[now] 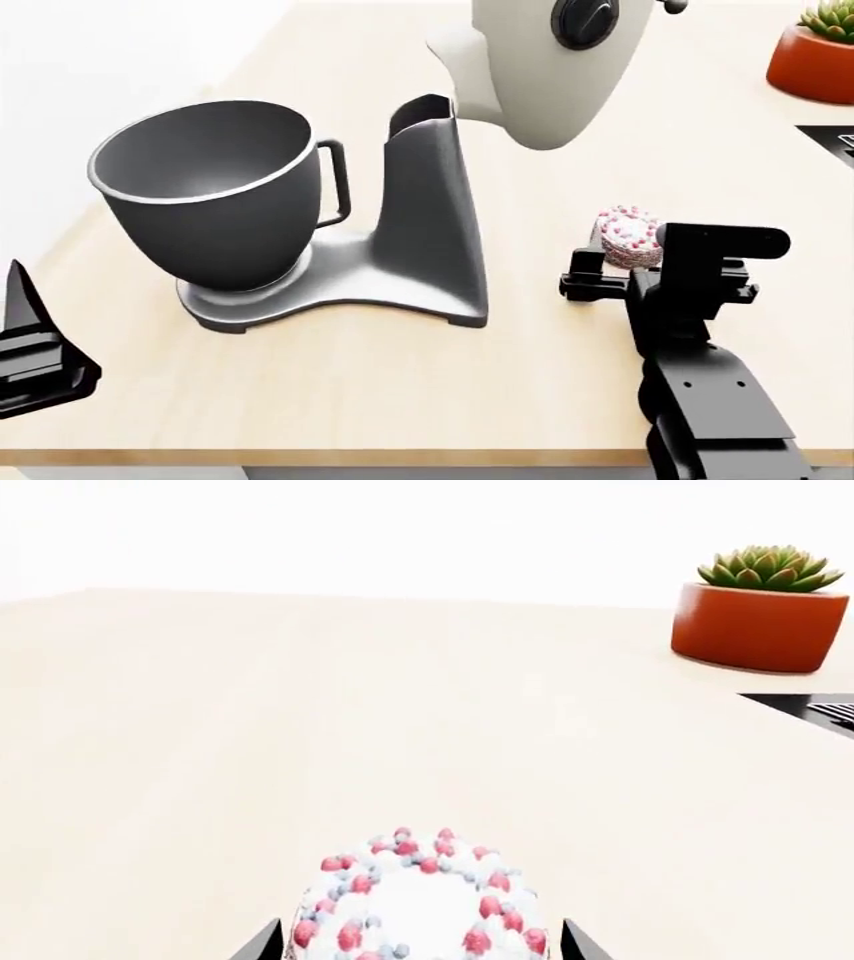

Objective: Place the cake in the stand mixer bowl.

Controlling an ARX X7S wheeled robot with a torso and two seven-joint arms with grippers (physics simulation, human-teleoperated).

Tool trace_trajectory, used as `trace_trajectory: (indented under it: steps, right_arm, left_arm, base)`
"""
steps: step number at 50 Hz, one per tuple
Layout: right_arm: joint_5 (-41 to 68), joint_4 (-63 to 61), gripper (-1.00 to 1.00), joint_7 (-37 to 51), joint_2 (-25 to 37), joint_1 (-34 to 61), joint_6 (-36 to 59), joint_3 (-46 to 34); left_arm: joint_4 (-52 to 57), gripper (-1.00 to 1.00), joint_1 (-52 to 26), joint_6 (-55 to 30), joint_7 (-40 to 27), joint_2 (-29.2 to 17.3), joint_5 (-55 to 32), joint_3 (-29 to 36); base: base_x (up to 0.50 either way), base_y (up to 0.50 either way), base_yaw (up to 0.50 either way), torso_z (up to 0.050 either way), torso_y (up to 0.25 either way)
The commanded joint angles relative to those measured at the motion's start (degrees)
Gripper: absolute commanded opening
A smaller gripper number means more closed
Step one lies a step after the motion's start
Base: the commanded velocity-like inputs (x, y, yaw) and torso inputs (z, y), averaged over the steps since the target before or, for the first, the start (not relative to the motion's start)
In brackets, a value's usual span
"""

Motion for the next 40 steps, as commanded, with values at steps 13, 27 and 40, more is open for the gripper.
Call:
trace_trajectory:
  steps: [13,27,40]
  right_arm:
    - [-1.79,3.72,1.0,-0.93,0.91,-0.99,2.34,-3.2]
    - [-0.57,3.47,-1.0,-1.7,1.08,-0.74,6.25,-4.1]
    - [0.09,-2.54,-1.0,-0.73,1.54,-1.64,6.2,-2.87]
  left_arm:
    - [-0.29,1.0,-0.7,-0.17,0.23,0.22,-0.07,0.77]
    - [-0.25,1.0,-0.91,-0.35,0.31,0.33,-0.16,1.07]
    - [-0.3,1.0,-0.88,-0.36,0.49,0.58,-0.17,0.97]
  base:
    - [0.0,0.0,0.0,-0.001,0.0]
    - [0.0,0.0,0.0,-0.001,0.0]
    - [0.0,0.0,0.0,-0.001,0.0]
